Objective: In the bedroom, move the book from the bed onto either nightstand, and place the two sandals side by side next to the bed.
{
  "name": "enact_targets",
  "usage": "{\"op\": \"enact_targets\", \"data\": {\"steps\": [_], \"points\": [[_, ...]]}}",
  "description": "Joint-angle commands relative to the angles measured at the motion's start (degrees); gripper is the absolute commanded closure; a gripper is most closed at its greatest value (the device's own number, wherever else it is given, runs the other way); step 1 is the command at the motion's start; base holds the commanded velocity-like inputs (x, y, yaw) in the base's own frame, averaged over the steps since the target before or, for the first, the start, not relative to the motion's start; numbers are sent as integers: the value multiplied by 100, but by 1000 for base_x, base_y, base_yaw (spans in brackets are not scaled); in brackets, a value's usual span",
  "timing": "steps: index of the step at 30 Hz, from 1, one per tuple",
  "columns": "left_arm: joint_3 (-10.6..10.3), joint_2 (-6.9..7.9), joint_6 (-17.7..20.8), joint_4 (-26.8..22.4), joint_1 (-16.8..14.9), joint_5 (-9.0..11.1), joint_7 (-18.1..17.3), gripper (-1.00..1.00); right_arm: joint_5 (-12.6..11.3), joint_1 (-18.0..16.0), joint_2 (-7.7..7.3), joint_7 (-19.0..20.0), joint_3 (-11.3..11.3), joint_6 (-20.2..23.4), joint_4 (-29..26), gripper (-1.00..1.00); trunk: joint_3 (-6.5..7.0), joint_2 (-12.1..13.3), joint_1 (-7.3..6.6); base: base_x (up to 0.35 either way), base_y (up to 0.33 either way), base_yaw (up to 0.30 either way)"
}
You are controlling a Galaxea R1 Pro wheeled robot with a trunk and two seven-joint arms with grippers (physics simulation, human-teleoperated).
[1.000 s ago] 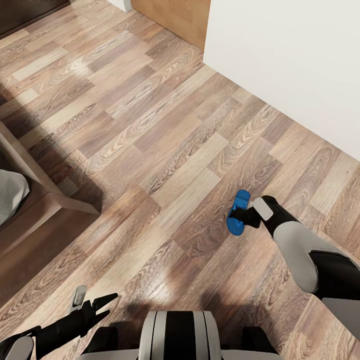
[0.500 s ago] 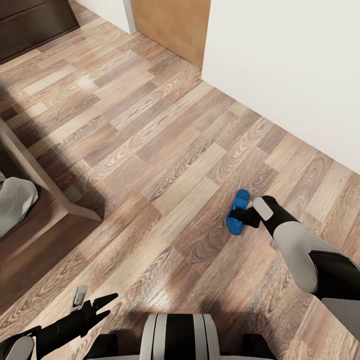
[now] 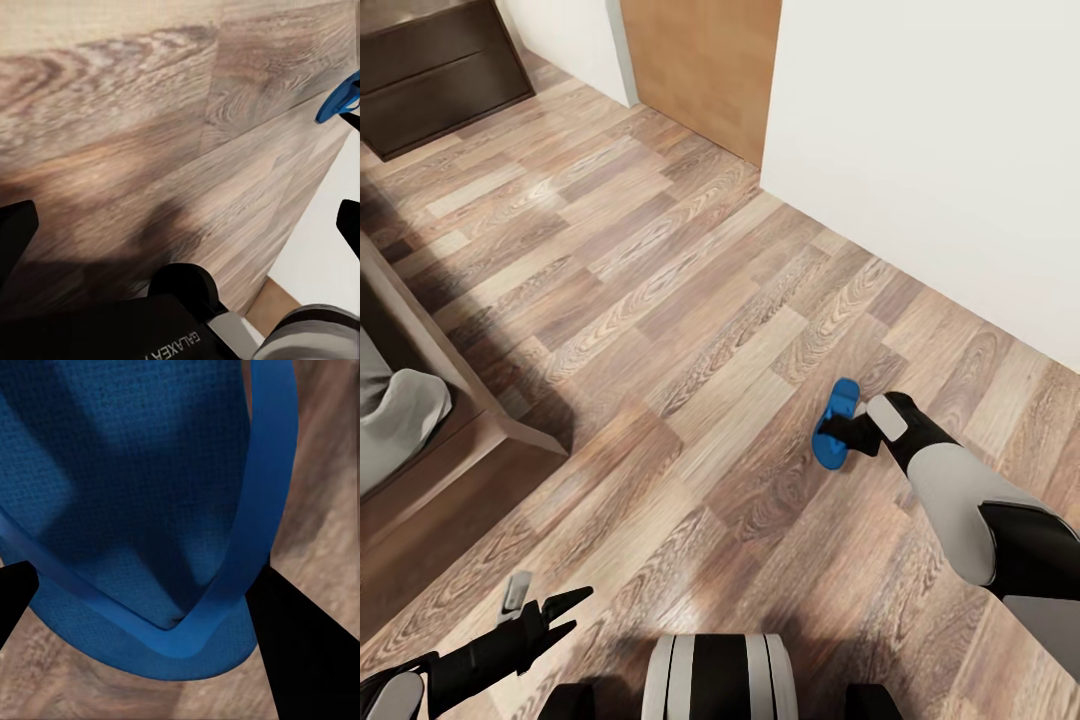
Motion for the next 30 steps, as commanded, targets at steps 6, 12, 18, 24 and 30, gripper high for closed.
{"op": "enact_targets", "data": {"steps": [6,12,18,24,30], "points": [[14,9,11,0,-3,-18,-10,-100,-51,41,1,-26,-30,6,49,100,131,7,-16,0,0,0],[3,2,-21,3,-3,-33,8,-100,-50,69,17,9,-31,-59,29,100,263,15,-31,0,0,0],[-1,-8,-36,23,-3,-187,7,-100,-55,130,29,173,-31,-582,19,100,396,23,-47,0,0,0],[-1,-11,-46,33,-3,-346,-4,-100,-66,328,81,428,-23,-996,5,100,529,31,-62,0,0,0],[-2,-41,-62,44,-3,-389,0,-100,-58,695,177,1253,-25,-1112,0,100,662,39,-78,0,0,0]]}}
